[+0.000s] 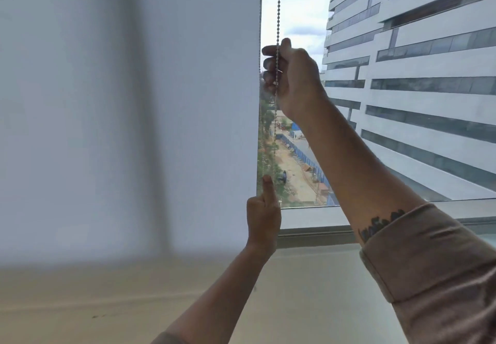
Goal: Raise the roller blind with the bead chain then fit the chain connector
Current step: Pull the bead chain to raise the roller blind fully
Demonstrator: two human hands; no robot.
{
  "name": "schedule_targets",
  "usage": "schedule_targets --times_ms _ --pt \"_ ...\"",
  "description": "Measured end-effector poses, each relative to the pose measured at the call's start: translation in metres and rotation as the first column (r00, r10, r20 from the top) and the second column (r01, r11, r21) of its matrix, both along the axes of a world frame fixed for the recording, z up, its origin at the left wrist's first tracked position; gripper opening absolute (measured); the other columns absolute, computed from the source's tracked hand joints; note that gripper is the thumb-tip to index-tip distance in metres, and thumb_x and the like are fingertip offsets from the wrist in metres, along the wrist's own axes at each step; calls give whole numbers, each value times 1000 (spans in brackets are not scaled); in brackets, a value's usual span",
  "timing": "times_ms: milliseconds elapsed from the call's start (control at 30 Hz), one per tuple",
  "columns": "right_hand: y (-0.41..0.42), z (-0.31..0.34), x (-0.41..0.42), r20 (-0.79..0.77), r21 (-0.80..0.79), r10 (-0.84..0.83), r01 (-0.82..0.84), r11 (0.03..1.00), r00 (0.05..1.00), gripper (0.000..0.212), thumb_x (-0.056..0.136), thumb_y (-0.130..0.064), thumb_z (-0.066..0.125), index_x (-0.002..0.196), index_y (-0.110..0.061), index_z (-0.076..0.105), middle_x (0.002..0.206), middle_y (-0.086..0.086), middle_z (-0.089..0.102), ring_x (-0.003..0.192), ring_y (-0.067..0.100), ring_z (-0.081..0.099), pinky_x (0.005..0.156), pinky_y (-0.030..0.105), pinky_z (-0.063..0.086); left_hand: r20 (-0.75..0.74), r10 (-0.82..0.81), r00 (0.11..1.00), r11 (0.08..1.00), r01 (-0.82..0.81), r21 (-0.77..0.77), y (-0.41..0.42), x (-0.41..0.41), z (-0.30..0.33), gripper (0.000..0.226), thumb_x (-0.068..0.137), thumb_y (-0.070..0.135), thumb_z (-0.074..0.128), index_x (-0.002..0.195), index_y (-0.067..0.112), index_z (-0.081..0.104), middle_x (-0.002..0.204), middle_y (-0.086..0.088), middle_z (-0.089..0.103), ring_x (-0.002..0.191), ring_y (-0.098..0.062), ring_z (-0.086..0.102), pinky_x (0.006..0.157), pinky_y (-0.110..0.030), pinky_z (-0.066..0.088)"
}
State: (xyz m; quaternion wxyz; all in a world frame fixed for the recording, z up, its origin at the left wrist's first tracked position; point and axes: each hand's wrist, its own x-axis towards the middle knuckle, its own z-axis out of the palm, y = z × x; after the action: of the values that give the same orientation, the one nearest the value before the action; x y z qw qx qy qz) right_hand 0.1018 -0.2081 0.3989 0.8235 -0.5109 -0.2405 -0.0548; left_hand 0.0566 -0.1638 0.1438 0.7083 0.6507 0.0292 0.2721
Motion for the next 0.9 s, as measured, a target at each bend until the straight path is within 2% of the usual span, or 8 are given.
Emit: schedule_targets --times_ms 167,267,400,533,600,633,733,900 --pt "3 7 -8 -65 33 -59 62 998 996 41 111 -35 46 76 -16 57 57 -5 33 47 14 17 46 26 13 -46 -15 999 1000 16 14 3 -6 -24 73 106 67 44 55 23 17 54 1 19 56 -22 20 58 -39 19" --pt "6 -6 -13 -81 49 -110 115 992 991 49 108 -42 55 64 -21 48 51 -7 28 46 14 15 47 27 10 -62 -12 998 999 15 40 4 -11 -35 70 111 61 44 61 19 18 62 -8 20 59 -22 19 59 -39 18" --pt "9 -32 -13 -54 89 -123 128 988 991 55 109 -40 57 58 -22 43 49 -7 28 41 14 16 45 25 12 -104 -49 993 996 56 68 11 -17 -57 77 109 65 44 64 7 23 63 -10 21 57 -23 21 56 -37 22" --pt "10 -61 -13 -46 147 -96 102 984 994 54 109 -40 57 59 -22 48 48 -8 29 38 11 17 41 23 13 -199 -195 960 980 199 -2 23 -21 -73 66 100 71 46 60 19 38 53 4 35 48 -17 34 51 -30 36" --pt "11 -72 -13 -50 163 -74 81 983 996 55 108 -43 58 57 -24 50 48 -8 28 39 11 16 41 23 13 -199 -222 954 974 225 -7 27 -22 -73 58 108 61 43 71 18 53 59 4 51 58 -19 49 60 -33 48" --pt "11 -76 -14 -51 169 -67 75 983 996 55 108 -44 58 57 -25 50 49 -8 27 39 11 15 41 22 12 -193 -203 960 978 208 2 28 -20 -72 53 112 55 41 84 15 61 69 1 60 68 -21 58 72 -35 54" --pt "12 -89 -17 -41 175 -60 67 982 997 53 109 -43 58 60 -24 48 49 -8 26 38 10 15 40 20 14 -163 -146 976 989 142 -40 33 -14 -53 36 118 42 36 117 20 65 110 -3 70 109 -21 67 101 -36 51" --pt "11 -115 -27 -31 121 -84 88 989 996 54 110 -41 55 60 -22 45 48 -8 28 35 10 18 40 20 15 -48 -65 997 992 60 -107 51 -2 13 40 120 40 31 123 20 66 124 -10 73 123 -25 69 111 -46 53"
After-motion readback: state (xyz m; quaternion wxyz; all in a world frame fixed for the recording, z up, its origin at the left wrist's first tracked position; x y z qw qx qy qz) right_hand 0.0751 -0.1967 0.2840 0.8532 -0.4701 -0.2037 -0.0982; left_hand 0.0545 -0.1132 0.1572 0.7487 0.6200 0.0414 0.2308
